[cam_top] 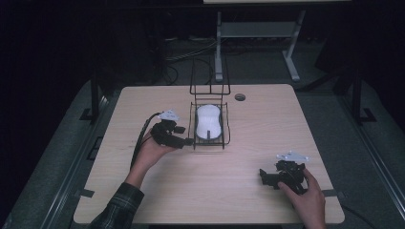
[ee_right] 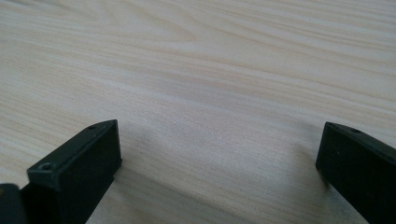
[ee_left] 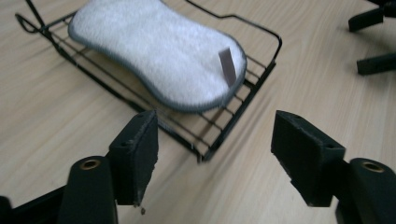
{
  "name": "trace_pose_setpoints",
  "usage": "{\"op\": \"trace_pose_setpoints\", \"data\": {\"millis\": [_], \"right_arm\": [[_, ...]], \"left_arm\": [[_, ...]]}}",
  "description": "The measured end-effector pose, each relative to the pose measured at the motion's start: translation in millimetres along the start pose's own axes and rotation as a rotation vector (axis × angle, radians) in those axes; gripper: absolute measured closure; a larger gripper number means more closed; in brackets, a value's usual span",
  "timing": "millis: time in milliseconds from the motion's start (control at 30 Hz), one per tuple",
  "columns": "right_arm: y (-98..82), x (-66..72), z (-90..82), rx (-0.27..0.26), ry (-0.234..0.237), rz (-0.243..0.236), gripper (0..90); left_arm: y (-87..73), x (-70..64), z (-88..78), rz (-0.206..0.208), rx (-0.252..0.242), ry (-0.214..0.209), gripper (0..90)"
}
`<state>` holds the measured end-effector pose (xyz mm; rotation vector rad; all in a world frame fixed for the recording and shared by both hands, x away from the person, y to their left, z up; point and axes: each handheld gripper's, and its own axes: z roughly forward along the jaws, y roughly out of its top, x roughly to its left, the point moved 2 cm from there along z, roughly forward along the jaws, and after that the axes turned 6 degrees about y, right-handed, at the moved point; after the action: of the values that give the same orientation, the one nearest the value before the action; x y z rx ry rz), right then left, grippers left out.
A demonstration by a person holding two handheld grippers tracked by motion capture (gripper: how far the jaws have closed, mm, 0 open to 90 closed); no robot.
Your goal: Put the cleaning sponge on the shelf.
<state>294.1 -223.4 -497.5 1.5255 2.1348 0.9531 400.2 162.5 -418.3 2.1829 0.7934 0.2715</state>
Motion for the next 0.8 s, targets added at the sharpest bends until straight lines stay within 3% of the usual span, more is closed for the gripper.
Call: {"op": "trace_pose_setpoints", "data": {"millis": [300, 433, 800], "right_arm": [[0.0, 0.0, 0.0, 0.000, 0.000, 0.000, 0.0], [-0.1, 0.1, 0.0, 0.000, 0.000, 0.000, 0.0], [-0.1, 0.1, 0.0, 0.000, 0.000, -0.001, 0.0]], "left_arm": [[-27.8, -8.6, -15.6, -0.012, 0.023, 0.046, 17.5], [-39.3, -12.8, -23.5, 0.001, 0.025, 0.085, 14.2], [-75.8, -22.4, -49.8, 0.015, 0.004, 0.146, 12.9]]}}
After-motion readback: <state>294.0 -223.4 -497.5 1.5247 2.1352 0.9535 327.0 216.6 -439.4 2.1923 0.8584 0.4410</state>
